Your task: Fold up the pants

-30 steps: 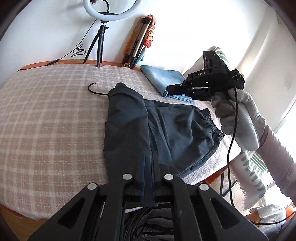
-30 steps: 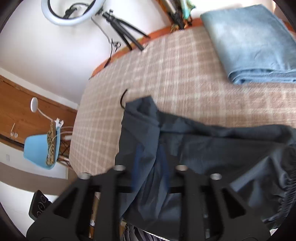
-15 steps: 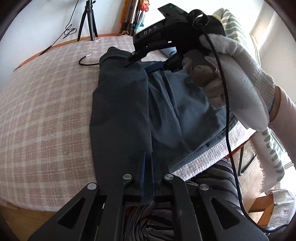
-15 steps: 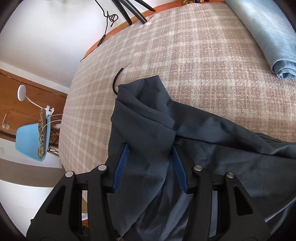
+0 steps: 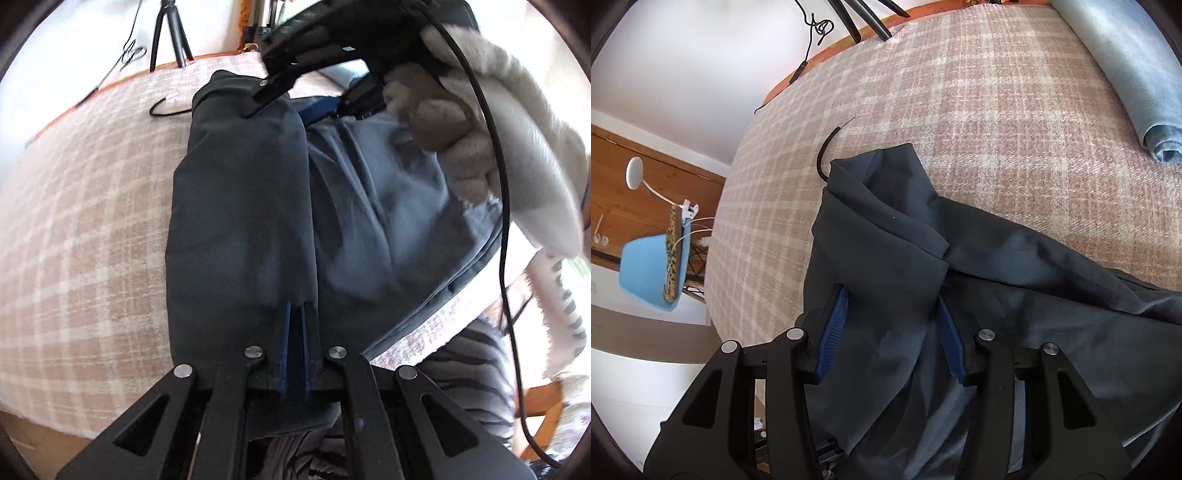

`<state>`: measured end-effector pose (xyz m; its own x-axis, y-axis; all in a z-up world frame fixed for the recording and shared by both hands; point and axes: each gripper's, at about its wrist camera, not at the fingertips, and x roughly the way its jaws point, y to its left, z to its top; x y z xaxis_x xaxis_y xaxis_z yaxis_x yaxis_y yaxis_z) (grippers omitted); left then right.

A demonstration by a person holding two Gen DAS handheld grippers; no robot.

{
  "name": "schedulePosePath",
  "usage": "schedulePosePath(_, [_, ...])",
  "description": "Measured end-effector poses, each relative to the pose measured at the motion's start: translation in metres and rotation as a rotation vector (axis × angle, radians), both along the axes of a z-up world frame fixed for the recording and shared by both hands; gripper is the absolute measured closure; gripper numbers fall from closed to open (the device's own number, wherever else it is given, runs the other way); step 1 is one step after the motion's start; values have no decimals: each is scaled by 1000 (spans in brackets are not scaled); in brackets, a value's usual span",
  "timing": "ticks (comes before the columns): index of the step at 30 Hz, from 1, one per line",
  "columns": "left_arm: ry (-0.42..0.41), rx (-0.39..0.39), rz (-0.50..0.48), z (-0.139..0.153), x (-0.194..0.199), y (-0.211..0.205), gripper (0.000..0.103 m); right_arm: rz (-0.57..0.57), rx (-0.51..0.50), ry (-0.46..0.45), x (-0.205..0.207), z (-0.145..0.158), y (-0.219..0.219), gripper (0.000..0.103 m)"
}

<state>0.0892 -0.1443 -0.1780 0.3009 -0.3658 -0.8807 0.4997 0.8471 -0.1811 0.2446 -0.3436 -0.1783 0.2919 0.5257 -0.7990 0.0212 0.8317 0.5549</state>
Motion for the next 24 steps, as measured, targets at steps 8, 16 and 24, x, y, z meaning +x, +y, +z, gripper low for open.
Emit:
schedulePosePath(8, [75, 20, 45, 1, 8, 5, 100, 64, -23, -1, 2, -4, 11, 52])
schedulePosePath(16, [69, 23, -6, 7, 0, -8, 100, 51, 40, 24, 0, -3, 4, 52])
schedulePosePath(24, [18, 67, -35, -5, -11, -12, 100, 73, -8, 18, 1, -3, 17, 52])
